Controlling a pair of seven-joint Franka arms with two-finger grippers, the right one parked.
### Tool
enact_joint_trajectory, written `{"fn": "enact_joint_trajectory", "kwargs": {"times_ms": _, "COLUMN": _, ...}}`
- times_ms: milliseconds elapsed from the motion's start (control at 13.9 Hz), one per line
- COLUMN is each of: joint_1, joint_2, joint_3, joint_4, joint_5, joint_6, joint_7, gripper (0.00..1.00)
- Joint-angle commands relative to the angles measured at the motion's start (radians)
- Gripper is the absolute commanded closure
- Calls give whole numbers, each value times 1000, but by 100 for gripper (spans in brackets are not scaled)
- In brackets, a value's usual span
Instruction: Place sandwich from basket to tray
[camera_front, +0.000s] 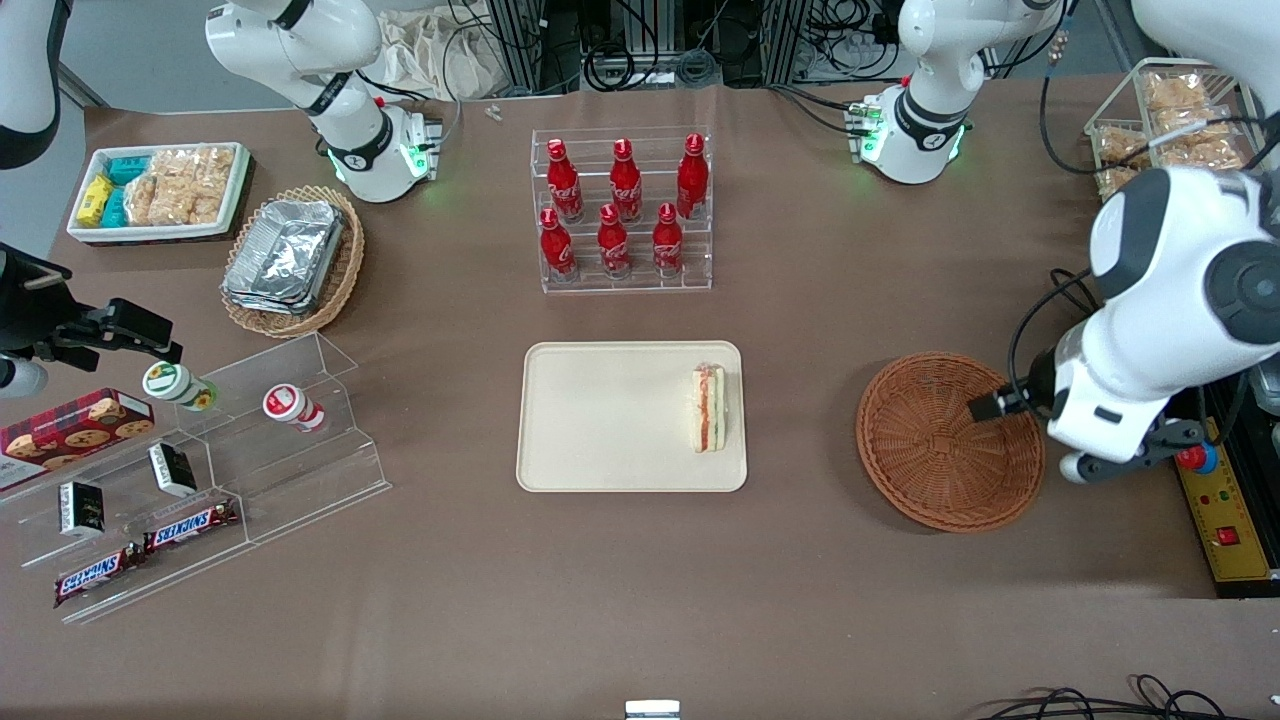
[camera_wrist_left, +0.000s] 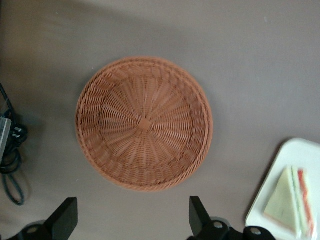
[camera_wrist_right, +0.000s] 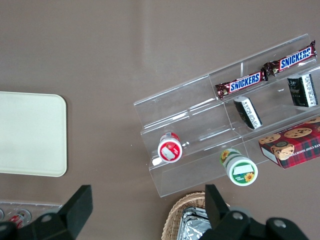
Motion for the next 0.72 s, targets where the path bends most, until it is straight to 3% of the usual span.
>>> {"fn": "enact_joint_trajectory", "kwargs": {"times_ms": 0, "joint_1": -104, "joint_2": -153, "joint_3": 148, "joint_4": -121, "joint_5": -64, "joint_6": 3, "joint_7": 173, "gripper": 0}}
{"fn": "enact_joint_trajectory", "kwargs": {"times_ms": 288, "joint_1": -156, "joint_2": -270, "joint_3": 198, "joint_4": -244, "joint_5": -64, "joint_6": 48, "joint_7": 270, "gripper": 0}}
{"fn": "enact_joint_trajectory", "kwargs": {"times_ms": 648, "joint_1": -158, "joint_2": -197, "joint_3": 192, "joint_4": -132, "joint_5": -52, "joint_6": 26, "joint_7": 273, "gripper": 0}}
